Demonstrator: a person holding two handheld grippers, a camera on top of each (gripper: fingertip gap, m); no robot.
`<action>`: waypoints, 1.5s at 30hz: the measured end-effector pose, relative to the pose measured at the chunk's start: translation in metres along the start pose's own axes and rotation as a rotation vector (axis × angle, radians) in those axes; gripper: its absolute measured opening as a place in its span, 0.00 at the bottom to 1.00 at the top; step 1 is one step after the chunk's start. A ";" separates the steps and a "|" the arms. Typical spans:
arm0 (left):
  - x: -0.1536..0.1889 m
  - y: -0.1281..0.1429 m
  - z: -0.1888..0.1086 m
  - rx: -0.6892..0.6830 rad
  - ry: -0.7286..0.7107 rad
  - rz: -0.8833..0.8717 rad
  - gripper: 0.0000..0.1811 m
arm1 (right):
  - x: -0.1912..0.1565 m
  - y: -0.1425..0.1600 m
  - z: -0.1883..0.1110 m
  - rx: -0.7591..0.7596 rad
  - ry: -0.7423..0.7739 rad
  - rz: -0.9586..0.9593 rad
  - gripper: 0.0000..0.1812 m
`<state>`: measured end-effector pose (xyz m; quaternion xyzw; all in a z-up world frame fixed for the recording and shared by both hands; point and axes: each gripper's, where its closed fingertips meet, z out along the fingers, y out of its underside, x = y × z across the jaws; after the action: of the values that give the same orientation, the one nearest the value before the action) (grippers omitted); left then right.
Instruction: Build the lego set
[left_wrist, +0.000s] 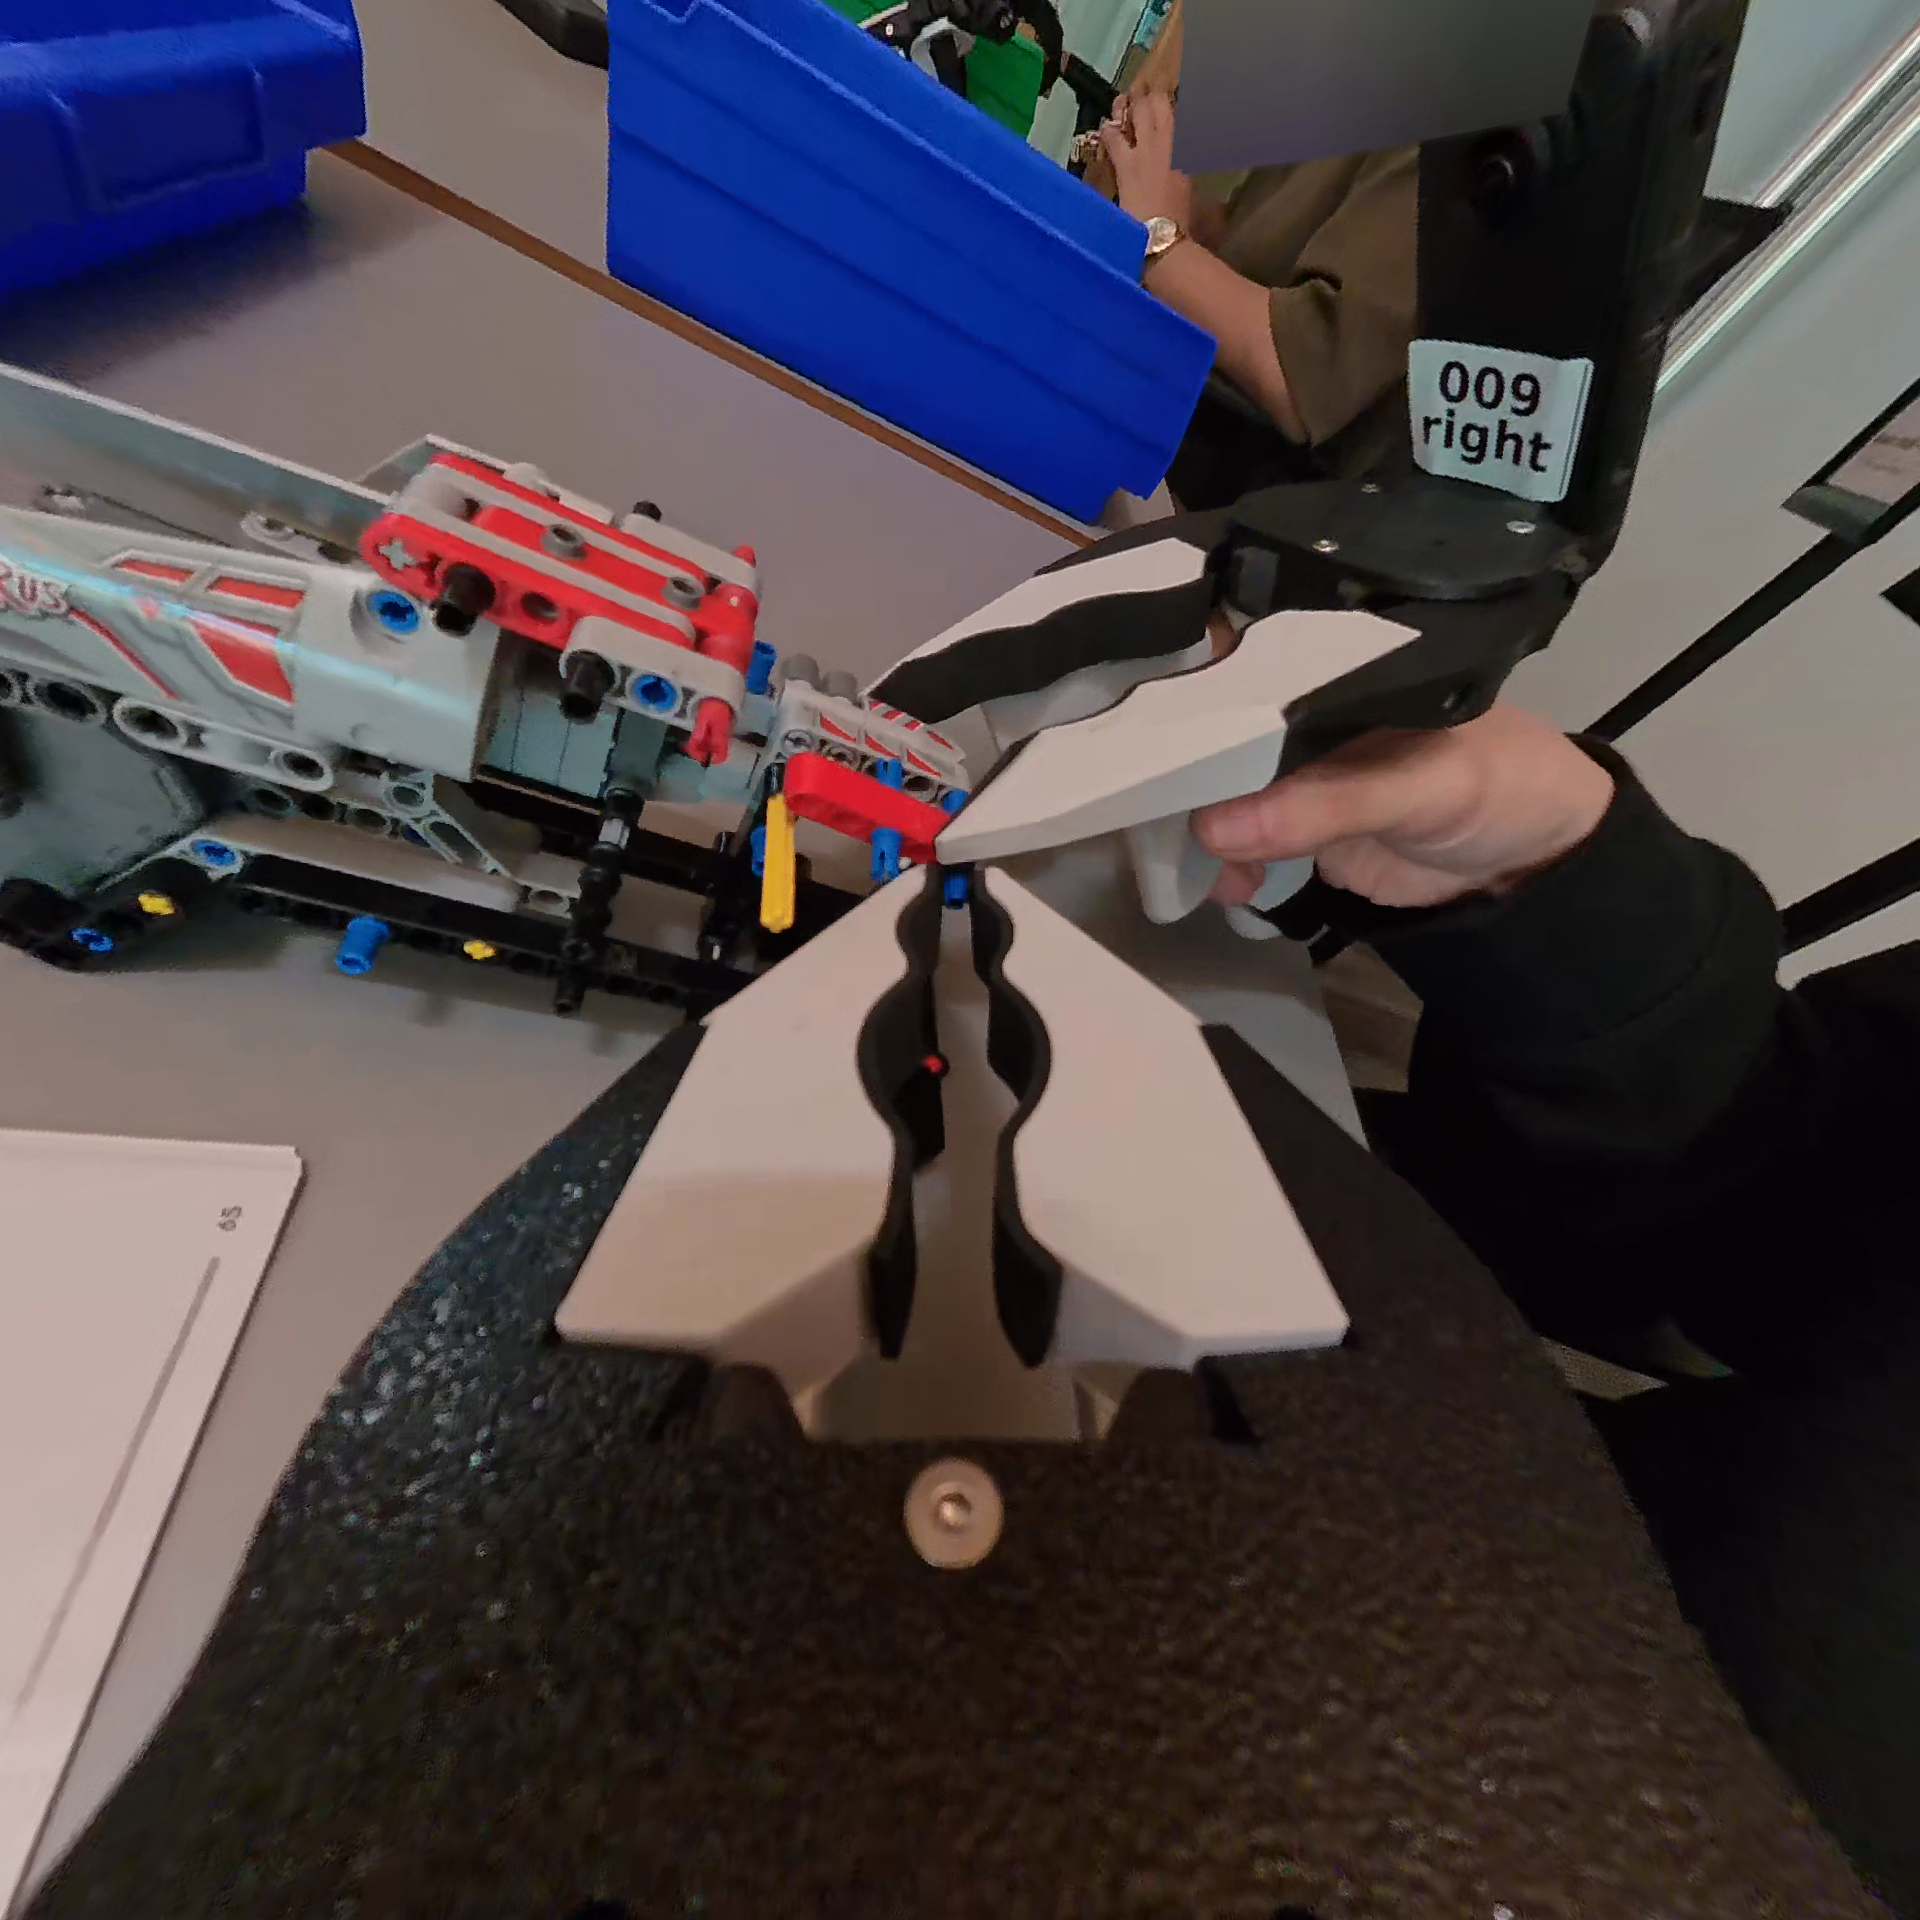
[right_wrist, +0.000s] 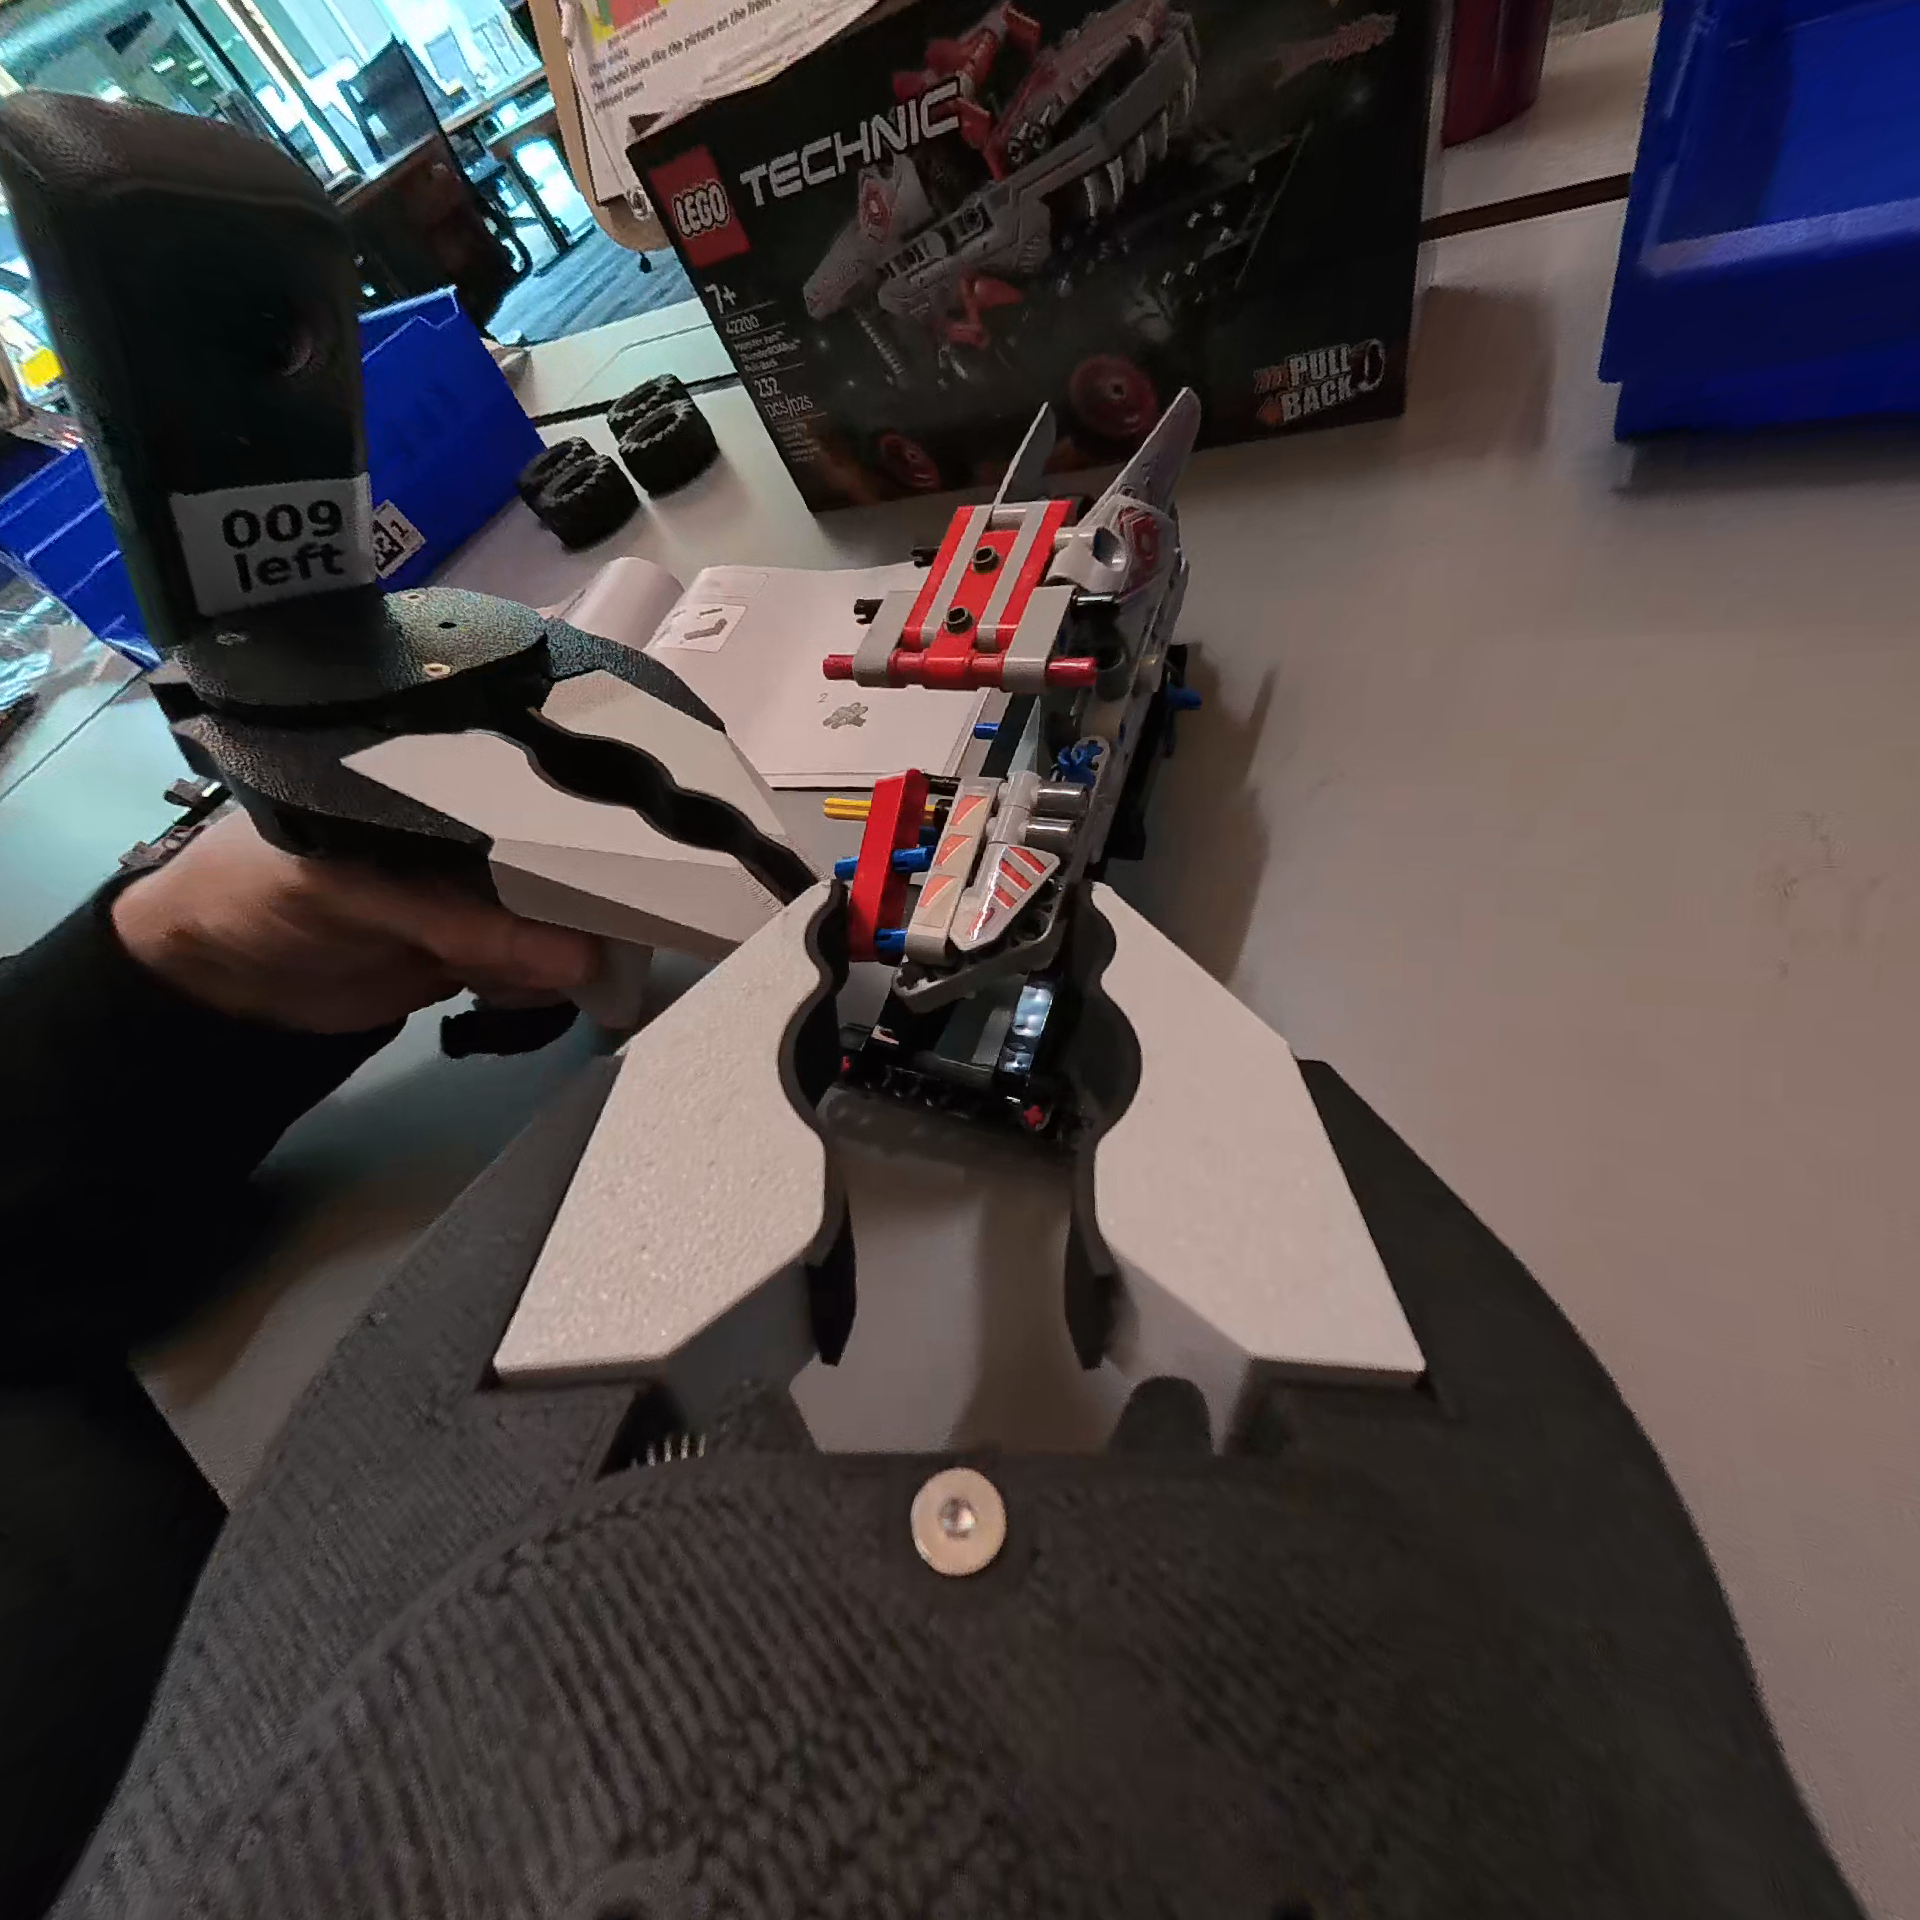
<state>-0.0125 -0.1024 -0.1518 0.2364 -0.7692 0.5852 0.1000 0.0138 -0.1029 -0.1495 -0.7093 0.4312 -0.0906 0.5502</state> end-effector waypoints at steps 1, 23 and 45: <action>0.000 0.000 0.000 0.003 -0.001 0.018 0.01 | 0.000 0.000 0.000 0.001 0.002 0.003 0.23; -0.003 0.000 -0.003 0.010 -0.169 0.379 0.03 | 0.003 -0.001 0.000 0.040 -0.067 0.100 0.16; -0.012 0.033 0.023 -0.308 -0.414 0.335 0.13 | 0.026 0.018 -0.030 -0.066 -0.086 0.045 0.13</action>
<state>-0.0154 -0.1143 -0.1918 0.2025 -0.8812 0.4094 -0.1220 0.0025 -0.1425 -0.1626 -0.7204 0.4257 -0.0332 0.5465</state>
